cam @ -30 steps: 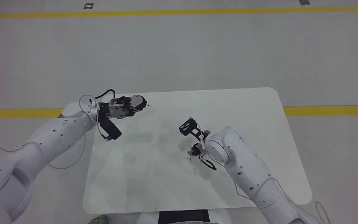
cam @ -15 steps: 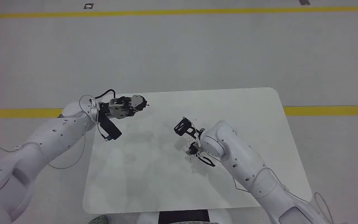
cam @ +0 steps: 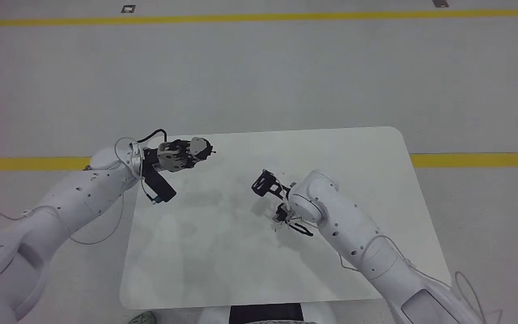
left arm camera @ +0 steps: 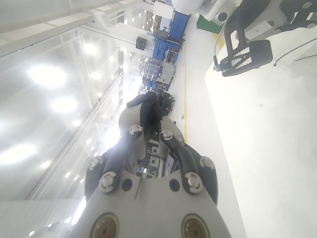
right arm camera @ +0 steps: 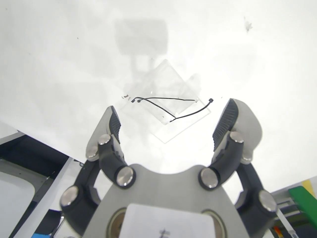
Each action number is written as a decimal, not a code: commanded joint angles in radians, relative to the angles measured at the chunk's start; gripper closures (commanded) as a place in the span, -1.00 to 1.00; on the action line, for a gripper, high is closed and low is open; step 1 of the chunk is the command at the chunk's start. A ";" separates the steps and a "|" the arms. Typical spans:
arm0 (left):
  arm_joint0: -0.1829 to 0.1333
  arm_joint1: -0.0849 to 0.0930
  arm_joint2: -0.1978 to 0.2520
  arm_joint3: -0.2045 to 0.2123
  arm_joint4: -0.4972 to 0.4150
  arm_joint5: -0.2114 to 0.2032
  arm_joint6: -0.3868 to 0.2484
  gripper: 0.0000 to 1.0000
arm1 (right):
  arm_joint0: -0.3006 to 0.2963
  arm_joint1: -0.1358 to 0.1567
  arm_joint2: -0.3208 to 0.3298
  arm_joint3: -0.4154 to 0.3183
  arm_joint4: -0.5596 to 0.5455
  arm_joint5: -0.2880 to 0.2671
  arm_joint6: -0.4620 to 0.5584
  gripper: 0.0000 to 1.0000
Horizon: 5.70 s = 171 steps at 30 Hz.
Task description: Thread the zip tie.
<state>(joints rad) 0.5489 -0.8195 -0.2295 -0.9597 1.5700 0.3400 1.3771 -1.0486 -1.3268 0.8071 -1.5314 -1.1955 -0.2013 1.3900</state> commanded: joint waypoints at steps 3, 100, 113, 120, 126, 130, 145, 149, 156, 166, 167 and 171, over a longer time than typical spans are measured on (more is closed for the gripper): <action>0.000 0.000 0.000 0.000 0.000 0.000 0.000 1.00 | 0.034 0.005 -0.029 0.023 0.013 -0.001 0.000 -0.32; 0.000 0.000 0.000 0.000 0.000 0.000 0.000 1.00 | 0.281 0.070 -0.407 0.171 0.196 0.255 -0.005 0.26; 0.000 0.000 0.000 0.000 0.000 0.000 0.000 1.00 | 0.287 0.054 -0.400 0.215 0.262 0.154 0.000 0.22; 0.000 0.000 0.000 0.000 0.000 0.000 0.000 1.00 | 0.310 0.037 -0.433 0.260 0.278 0.136 0.000 0.22; 0.000 0.000 0.000 0.000 0.000 0.000 0.000 1.00 | 0.322 0.017 -0.458 0.295 0.280 0.138 0.000 0.26; 0.000 0.000 0.000 0.000 0.000 0.000 0.000 1.00 | 0.327 0.004 -0.467 0.319 0.273 0.143 0.000 0.30; 0.000 0.000 0.000 0.000 0.000 0.000 0.000 1.00 | 0.315 -0.020 -0.451 0.348 0.243 0.151 0.000 0.96; 0.000 0.000 0.000 0.000 0.000 0.000 0.000 1.00 | 0.312 -0.022 -0.444 0.349 0.239 0.147 0.000 1.00; 0.000 0.000 0.000 0.000 0.000 0.000 0.000 1.00 | 0.307 -0.010 -0.417 0.313 0.235 0.156 0.000 1.00; 0.000 0.000 0.000 0.000 0.000 0.000 0.000 1.00 | 0.286 0.031 -0.383 0.226 0.234 0.168 0.000 1.00; 0.000 0.000 0.000 0.000 0.000 0.000 0.000 1.00 | 0.284 0.035 -0.381 0.220 0.234 0.169 0.000 1.00; 0.000 0.000 0.000 0.000 0.000 0.000 0.000 1.00 | 0.277 0.048 -0.377 0.198 0.238 0.171 0.000 0.96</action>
<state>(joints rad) 0.5489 -0.8195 -0.2295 -0.9597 1.5700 0.3400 1.3771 -0.7708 -1.2812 0.4295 -1.3300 -0.9587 -0.0309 1.3900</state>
